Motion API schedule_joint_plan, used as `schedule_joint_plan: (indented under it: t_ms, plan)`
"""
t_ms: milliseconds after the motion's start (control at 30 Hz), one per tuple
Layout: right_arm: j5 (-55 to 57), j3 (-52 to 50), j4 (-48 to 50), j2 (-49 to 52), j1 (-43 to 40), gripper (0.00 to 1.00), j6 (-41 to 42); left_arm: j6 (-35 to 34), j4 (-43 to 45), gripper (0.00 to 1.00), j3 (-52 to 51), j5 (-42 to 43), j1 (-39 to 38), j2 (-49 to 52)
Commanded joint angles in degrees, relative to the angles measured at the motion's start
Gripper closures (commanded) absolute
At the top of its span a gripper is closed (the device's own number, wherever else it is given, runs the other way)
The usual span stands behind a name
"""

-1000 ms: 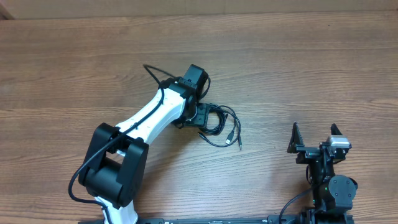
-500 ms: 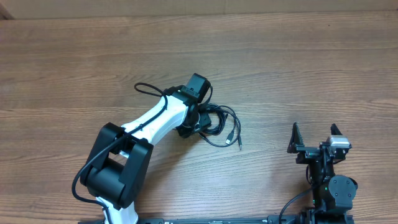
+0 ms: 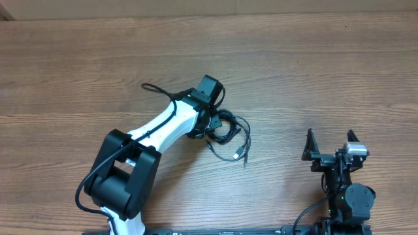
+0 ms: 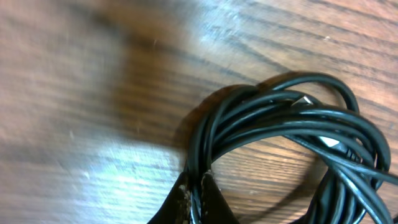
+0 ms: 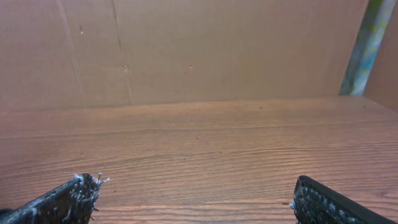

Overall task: Untangle cables
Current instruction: 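Lower the left gripper and close it on the cable coil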

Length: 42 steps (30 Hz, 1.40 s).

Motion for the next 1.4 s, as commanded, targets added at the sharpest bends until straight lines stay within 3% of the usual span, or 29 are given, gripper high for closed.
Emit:
schedule_joint_plan:
  t_ms: [0,100,167,233,300,333,367,400,433,600,700,767,800,833,867,1100,1233,1367]
  plan:
    - [0.5,-0.6,0.3,-0.2,-0.4,0.00,0.3,24.8,-0.9,0.96,3.2,-4.3,1.7,0.0]
    - [0.5,-0.6,0.3,-0.2,-0.4,0.00,0.3,43.9,-4.2,0.96,6.5,-6.5,2.3,-0.1]
    - [0.5,-0.6,0.3,-0.2,-0.4,0.00,0.3,49.8,-5.5,0.96,7.7,-12.4,2.3,-0.1]
    - [0.5,-0.6,0.3,-0.2,-0.4,0.00,0.3,49.6,-5.6,0.92,8.7,-19.8,2.3,-0.1]
    - [0.5,-0.6,0.3,-0.2,-0.4,0.00,0.3,46.2,-5.9,0.48,9.3,-22.0,2.3,-0.1]
    - [0.5,-0.6,0.3,-0.2,-0.4,0.00,0.3,44.2,-6.3,0.38,9.4,-21.5,2.2,-0.1]
    - [0.5,-0.6,0.3,-0.2,-0.4,0.00,0.3,41.7,-7.3,0.14,9.5,-20.3,2.1,-0.1]
    - [0.5,-0.6,0.3,-0.2,-0.4,0.00,0.3,39.4,-8.6,0.04,9.5,-18.6,2.1,-0.1]
    - [0.5,-0.6,0.3,-0.2,-0.4,0.00,0.3,36.6,-10.5,0.00,9.5,-16.2,2.1,-0.1]
    - [0.5,-0.6,0.3,-0.2,-0.4,0.00,0.3,19.1,-17.0,0.04,9.3,-6.3,2.6,-0.1]
    - [0.5,-0.6,0.3,-0.2,-0.4,0.00,0.3,8.0,-16.3,0.05,8.8,3.8,2.8,-0.1]
    - [0.5,-0.6,0.3,-0.2,-0.4,0.00,0.3,3.3,-15.0,0.11,8.7,7.5,2.7,0.0]
    - [0.5,-0.6,0.3,-0.2,-0.4,0.00,0.3,1.7,-14.6,0.22,8.7,7.8,2.6,0.0]
    - [0.5,-0.6,0.3,-0.2,-0.4,0.00,0.3,-2.5,-14.5,0.41,8.7,6.7,2.3,0.1]
    - [0.5,-0.6,0.3,-0.2,-0.4,0.00,0.3,-5.5,-14.6,0.44,8.7,5.9,2.2,0.2]
    - [0.5,-0.6,0.3,-0.2,-0.4,0.00,0.3,-16.1,-14.6,0.46,8.7,4.2,2.5,0.4]
    - [0.5,-0.6,0.3,-0.2,-0.4,0.00,0.3,-21.2,-15.7,0.32,8.0,1.6,2.5,0.4]
    - [0.5,-0.6,0.3,-0.2,-0.4,0.00,0.3,-23.0,-15.6,0.32,5.7,1.2,2.6,0.4]
